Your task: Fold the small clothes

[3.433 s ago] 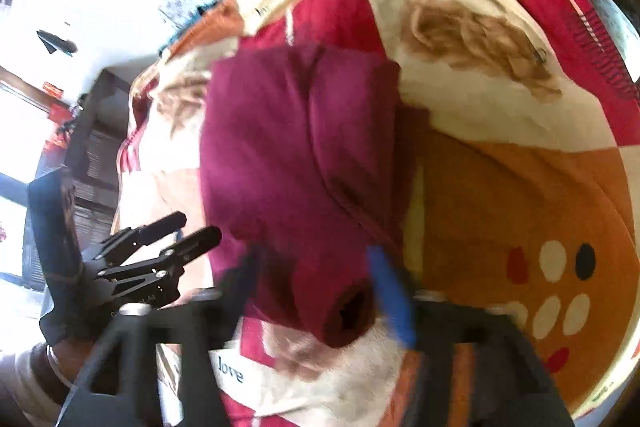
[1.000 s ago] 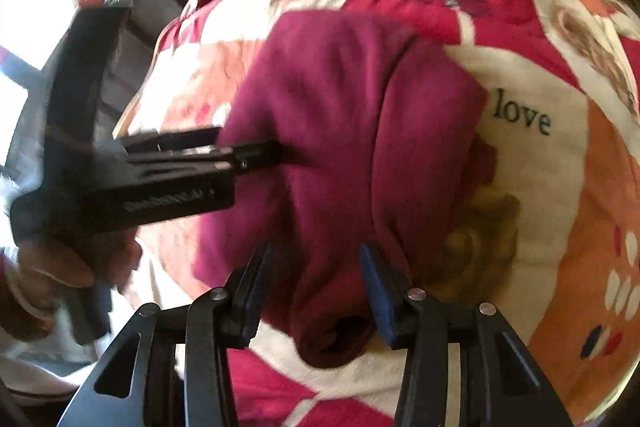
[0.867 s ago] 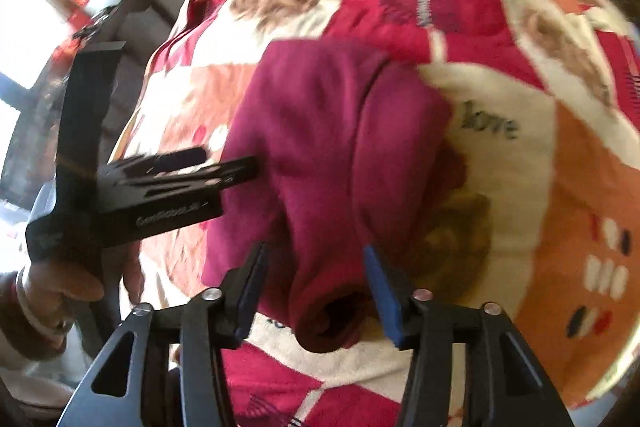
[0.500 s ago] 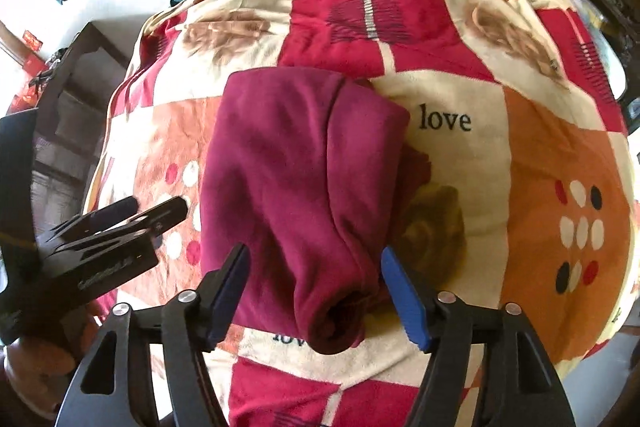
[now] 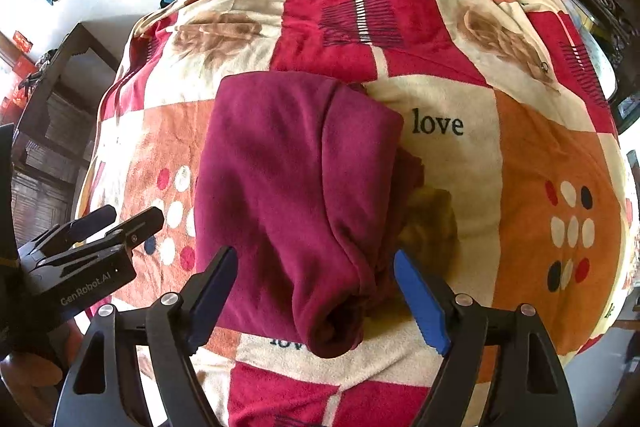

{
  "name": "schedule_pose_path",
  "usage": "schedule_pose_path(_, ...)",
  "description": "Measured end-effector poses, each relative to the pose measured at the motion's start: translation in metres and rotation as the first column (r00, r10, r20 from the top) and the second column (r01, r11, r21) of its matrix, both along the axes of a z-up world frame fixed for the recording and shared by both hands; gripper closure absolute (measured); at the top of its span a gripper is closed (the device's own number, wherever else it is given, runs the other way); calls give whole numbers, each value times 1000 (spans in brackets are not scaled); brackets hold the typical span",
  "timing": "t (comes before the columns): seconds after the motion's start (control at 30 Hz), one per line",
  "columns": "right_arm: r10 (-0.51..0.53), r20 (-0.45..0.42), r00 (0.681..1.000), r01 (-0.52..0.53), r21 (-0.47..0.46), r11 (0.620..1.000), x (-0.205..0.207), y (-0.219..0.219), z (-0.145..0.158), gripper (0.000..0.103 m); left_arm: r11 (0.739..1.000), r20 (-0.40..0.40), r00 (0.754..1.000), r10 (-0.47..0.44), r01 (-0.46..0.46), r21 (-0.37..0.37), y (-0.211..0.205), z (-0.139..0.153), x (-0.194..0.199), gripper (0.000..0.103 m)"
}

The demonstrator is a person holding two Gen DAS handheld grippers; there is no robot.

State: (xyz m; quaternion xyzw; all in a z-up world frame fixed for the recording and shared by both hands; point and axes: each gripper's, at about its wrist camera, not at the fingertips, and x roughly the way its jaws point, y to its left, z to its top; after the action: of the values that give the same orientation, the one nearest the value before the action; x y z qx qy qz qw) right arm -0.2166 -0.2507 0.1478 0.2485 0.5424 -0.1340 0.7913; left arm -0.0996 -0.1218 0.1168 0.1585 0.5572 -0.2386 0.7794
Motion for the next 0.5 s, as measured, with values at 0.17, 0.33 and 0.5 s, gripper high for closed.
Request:
schedule_pose_path(0.17, 7, -16, 1000, -7, 3, 1000, 0, 1, -4, 17, 1000, -13, 1000, 12, -12, 8, 1, -4, 1, 29)
schedule_pose_path(0.33, 1, -23, 1000, 0, 17, 1000, -1, -1, -7, 17, 1000, -14, 1000, 6, -5, 16, 0, -6, 1, 29)
schedule_pose_path(0.5, 7, -33, 999, -6, 26, 1000, 0, -1, -11, 17, 1000, -20, 1000, 2, -2, 24, -2, -9, 1, 29)
